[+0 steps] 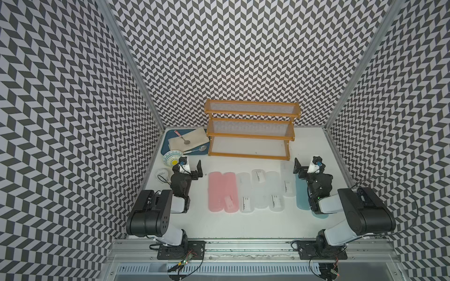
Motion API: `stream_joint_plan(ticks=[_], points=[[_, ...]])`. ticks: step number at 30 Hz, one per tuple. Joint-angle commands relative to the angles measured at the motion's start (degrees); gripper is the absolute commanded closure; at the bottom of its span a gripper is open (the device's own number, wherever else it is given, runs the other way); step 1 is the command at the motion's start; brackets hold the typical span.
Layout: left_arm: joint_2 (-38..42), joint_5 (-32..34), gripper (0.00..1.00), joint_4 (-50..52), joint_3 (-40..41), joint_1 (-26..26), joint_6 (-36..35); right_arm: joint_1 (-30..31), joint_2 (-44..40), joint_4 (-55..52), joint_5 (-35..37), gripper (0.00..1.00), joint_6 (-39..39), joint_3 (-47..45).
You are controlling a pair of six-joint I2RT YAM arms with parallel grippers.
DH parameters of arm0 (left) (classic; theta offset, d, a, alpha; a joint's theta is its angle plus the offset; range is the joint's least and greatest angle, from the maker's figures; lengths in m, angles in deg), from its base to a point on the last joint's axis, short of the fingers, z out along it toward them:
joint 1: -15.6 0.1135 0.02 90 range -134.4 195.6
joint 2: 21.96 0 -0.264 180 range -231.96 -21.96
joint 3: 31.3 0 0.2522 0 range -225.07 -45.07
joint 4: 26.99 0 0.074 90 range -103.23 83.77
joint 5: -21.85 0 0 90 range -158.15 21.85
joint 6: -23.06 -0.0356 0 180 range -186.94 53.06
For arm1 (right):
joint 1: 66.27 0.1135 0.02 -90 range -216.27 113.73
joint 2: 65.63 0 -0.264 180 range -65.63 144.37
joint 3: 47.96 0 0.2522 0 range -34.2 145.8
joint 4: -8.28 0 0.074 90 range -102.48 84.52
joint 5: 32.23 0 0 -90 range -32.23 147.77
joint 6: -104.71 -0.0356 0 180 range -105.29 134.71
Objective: Place the pencil cases on the shelf according to color
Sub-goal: Move the pencil case to the center of the board.
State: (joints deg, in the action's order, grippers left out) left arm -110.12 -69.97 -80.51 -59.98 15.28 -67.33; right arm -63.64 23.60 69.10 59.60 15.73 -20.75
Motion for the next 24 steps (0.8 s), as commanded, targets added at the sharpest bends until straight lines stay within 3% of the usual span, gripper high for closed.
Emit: stream_joint_plan(ticks=[1, 20, 24], points=[[-0.57, -0.42, 0.0, -1.28, -0.9, 0.32, -0.41, -0.26, 0.53, 1.88, -0.26, 0.0, 0.19, 0.35], [-0.26, -0.03, 0.0, -1.78, -0.71, 0.17, -0.47, -0.19, 0.12, 3.2, 1.71, 0.0, -0.24, -0.26], [5.87, 5.71, 0.01, 10.6, -5.18, -1.16, 0.49, 0.0, -5.84, -0.54, 6.71, 0.0, -1.82, -1.92]])
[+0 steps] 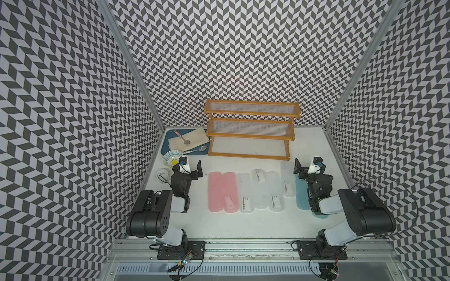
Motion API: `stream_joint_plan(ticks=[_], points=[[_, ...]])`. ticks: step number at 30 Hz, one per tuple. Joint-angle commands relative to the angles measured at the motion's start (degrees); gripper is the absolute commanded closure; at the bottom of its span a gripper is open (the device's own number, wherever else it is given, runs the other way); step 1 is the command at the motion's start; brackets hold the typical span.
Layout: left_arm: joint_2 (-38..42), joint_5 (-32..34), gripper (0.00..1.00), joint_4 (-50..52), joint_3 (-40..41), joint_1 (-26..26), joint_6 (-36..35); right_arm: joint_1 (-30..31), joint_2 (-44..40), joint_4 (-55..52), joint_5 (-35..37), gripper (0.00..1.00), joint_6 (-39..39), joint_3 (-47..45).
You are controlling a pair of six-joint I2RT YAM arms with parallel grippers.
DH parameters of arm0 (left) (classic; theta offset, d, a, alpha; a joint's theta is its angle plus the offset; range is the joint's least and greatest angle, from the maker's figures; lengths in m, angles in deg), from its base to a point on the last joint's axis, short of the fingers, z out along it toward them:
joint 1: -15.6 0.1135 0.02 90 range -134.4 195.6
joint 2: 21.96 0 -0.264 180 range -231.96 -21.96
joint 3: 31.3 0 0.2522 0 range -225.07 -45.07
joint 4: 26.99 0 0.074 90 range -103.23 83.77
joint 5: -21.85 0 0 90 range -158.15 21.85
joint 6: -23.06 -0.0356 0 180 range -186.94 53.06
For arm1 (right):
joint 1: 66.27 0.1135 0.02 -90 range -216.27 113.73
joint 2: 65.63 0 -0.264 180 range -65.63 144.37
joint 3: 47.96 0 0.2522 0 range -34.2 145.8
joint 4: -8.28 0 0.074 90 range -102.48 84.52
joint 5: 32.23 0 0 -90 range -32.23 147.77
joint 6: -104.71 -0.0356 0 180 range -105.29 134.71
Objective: Place the pencil cases on the shelf according to color
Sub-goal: Move the pencil case to the center of the board.
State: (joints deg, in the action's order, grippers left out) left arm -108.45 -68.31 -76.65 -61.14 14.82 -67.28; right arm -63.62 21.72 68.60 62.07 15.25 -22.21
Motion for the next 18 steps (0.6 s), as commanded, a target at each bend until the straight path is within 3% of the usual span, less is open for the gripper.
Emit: stream_joint_plan(ticks=[1, 4, 9, 13, 18], points=[[6.13, 6.72, 0.02, 11.79, -5.89, -1.25, 1.42, 0.02, -6.57, -6.45, 6.38, 0.0, -2.62, 1.86], [11.07, 13.16, 0.02, 23.72, -10.56, -2.09, 7.82, 0.02, -12.79, -27.95, 11.8, 0.0, -10.76, 10.0], [18.52, 15.5, 0.01, 42.41, -18.65, -2.55, 21.76, 0.11, -15.72, -61.72, 7.54, 0.0, -15.95, 25.15], [21.84, 5.67, 0.0, 53.47, -24.95, -2.52, 27.1, 0.16, -16.55, -76.26, 0.79, 0.0, -18.39, 30.16], [21.2, -11.31, 0.0, 64.1, -33.05, -2.58, 26.28, 1.48, -19.29, -85.85, -5.16, 0.0, -20.96, 30.6]])
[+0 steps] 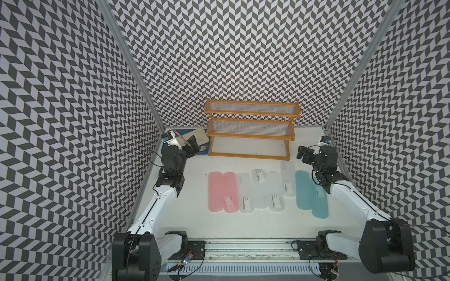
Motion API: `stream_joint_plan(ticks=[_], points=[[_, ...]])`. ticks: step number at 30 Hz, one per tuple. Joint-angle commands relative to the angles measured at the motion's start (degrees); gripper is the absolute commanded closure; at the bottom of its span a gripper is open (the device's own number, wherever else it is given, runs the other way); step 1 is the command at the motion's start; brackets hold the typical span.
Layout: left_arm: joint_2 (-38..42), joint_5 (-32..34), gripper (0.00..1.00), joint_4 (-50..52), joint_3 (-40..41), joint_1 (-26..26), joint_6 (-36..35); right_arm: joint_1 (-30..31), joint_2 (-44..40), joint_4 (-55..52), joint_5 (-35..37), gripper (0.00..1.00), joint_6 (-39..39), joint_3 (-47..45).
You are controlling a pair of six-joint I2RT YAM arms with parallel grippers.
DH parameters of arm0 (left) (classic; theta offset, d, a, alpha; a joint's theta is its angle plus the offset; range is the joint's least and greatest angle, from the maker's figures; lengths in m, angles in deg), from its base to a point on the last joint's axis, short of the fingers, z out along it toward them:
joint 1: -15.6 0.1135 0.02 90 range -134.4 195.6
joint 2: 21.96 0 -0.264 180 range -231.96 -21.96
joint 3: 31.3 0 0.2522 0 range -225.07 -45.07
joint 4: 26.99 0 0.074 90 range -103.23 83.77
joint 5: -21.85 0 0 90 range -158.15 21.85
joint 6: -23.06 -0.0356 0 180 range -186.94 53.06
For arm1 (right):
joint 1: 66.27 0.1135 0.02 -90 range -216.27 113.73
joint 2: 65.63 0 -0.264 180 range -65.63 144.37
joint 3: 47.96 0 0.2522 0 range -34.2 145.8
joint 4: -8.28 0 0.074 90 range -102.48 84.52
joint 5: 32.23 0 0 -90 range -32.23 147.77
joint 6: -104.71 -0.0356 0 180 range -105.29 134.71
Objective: Place the pencil cases on the shelf according to color
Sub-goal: Move the pencil case to the center of the board.
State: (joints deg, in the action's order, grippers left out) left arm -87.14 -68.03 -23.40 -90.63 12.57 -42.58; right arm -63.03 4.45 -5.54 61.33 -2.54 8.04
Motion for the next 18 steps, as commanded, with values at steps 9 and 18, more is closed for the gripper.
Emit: stream_joint_plan(ticks=[9, 18], points=[[-0.21, -20.97, 0.0, 20.09, -7.18, -1.64, -7.12, 4.96, -3.3, -15.55, -6.25, 0.0, -4.17, -4.22], [1.54, -21.99, 0.0, 19.63, -2.11, -1.81, -6.46, 11.77, 3.03, -17.41, -3.86, 0.0, -4.8, -4.15]])
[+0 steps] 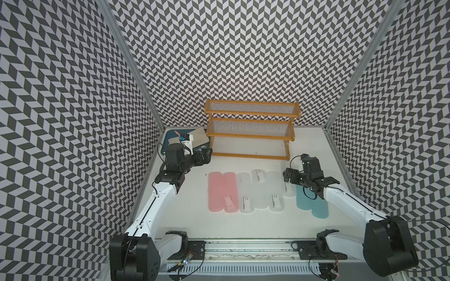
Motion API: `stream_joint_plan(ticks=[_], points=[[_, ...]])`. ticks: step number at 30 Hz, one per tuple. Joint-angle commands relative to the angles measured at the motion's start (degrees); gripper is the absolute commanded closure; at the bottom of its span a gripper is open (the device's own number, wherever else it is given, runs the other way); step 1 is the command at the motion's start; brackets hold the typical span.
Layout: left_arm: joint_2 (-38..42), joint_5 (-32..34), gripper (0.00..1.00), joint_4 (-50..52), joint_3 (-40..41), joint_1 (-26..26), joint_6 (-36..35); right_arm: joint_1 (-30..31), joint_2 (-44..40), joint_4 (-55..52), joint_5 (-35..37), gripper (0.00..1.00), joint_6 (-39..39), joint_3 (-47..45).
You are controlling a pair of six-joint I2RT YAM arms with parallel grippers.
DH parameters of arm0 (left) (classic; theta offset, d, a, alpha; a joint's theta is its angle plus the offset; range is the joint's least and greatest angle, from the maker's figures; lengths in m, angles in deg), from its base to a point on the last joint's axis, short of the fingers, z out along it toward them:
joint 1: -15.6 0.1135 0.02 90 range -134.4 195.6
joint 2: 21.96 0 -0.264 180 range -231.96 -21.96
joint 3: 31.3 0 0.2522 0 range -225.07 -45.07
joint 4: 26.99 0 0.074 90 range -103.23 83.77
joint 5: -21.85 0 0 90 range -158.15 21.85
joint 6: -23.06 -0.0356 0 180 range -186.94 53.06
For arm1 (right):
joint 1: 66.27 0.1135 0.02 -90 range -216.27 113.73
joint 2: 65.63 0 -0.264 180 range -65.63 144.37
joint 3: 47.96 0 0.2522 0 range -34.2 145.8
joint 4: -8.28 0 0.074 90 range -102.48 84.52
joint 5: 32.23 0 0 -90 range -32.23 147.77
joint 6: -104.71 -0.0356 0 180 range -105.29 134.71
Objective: Place the pencil cases on the shelf according to color
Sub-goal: Move the pencil case to the center of the board.
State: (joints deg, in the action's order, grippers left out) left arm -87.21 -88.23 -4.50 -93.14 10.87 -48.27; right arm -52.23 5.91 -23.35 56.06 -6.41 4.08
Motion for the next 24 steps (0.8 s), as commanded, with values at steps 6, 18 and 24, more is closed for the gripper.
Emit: stream_joint_plan(ticks=[6, 18, 24], points=[[1.36, -3.14, 0.0, 0.67, 0.29, -0.12, -0.66, 1.76, 5.78, 3.29, 2.47, 0.01, -1.51, -1.14], [0.54, -2.08, 0.0, 2.32, 0.22, -0.63, -1.24, 7.7, 14.34, 4.86, 3.5, 0.09, -2.45, 1.13], [0.21, -1.95, 0.0, 2.61, 0.12, -0.8, -1.41, 10.94, 12.98, 6.1, 2.71, 0.1, -6.35, -1.67]])
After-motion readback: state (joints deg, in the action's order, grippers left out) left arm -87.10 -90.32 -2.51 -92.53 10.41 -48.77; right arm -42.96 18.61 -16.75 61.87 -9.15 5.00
